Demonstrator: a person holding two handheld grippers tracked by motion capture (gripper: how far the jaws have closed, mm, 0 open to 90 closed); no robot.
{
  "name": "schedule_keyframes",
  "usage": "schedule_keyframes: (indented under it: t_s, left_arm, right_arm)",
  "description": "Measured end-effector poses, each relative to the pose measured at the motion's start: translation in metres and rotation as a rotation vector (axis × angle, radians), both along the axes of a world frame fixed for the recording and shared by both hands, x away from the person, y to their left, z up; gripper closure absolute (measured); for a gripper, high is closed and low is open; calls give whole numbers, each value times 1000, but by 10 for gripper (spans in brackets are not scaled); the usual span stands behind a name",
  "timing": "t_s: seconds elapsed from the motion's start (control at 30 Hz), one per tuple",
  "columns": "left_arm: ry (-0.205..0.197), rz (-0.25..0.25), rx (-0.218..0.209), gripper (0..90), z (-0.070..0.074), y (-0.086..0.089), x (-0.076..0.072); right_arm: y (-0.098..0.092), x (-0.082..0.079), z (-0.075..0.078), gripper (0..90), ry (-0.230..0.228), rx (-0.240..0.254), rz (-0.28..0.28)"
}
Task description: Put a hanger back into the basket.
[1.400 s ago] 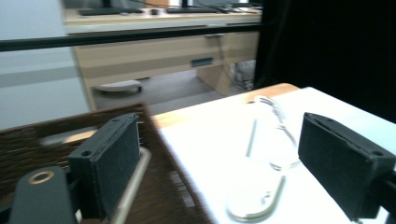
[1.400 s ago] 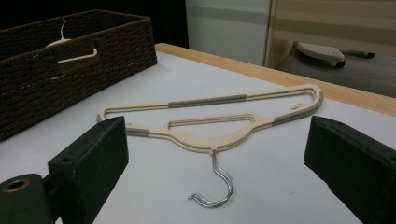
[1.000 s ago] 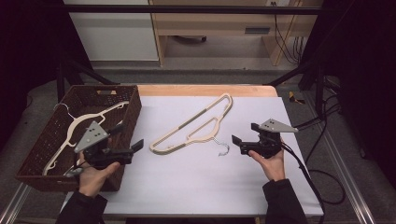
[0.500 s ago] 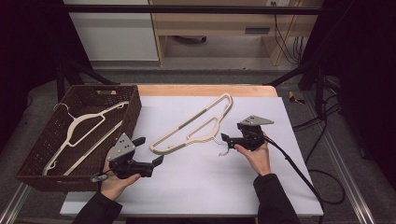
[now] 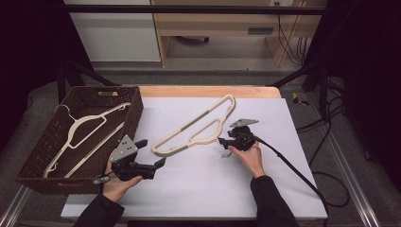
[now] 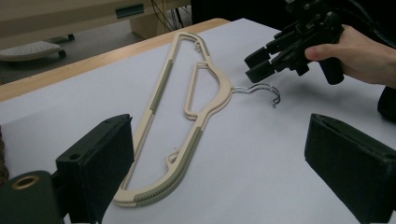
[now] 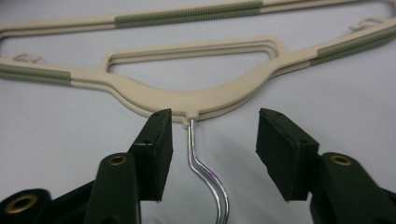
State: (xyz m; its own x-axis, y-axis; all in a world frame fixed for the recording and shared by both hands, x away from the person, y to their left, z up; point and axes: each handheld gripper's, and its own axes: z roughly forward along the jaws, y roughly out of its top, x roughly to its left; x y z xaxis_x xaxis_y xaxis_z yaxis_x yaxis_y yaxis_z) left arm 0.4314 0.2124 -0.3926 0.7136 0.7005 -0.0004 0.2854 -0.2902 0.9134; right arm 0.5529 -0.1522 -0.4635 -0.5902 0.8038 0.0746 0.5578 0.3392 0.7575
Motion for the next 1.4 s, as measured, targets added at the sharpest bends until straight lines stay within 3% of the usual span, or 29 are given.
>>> schedule_keyframes:
  t_s: [0.17, 0.3, 0.43, 0.53, 0.63, 0.7, 1.07, 1.1, 1.2, 1.4]
  left_arm:
    - [3, 1, 6, 82, -2, -1, 1]
    - [8, 0, 6, 84, -3, 0, 2]
    - [11, 1, 7, 84, -3, -1, 2]
    - [14, -2, 9, 85, -4, -2, 2]
    - [14, -3, 16, 85, -5, -3, 2]
    - [16, -3, 17, 86, -6, -4, 3]
    - [19, -4, 38, 88, -8, -7, 3]
    - [20, -4, 38, 88, -8, -7, 3]
    - [22, -6, 41, 89, -9, -8, 4]
    - [31, -17, 63, 95, -11, -15, 7]
  right_arm:
    - [7, 7, -10, 579, 10, -43, 33]
    - [8, 9, -13, 676, 33, -29, 14]
    - [9, 10, -14, 759, 39, -12, 37]
    - [11, 10, -15, 807, 71, -9, 50]
    - [12, 9, -15, 846, 78, -3, 54]
    - [12, 9, -16, 881, 56, -27, 68]
    - [12, 7, -12, 889, 45, -23, 66]
    - [14, 6, -10, 890, 64, -8, 43]
    - [13, 5, -6, 890, 31, -10, 56]
    - [15, 3, 0, 892, 21, -26, 60]
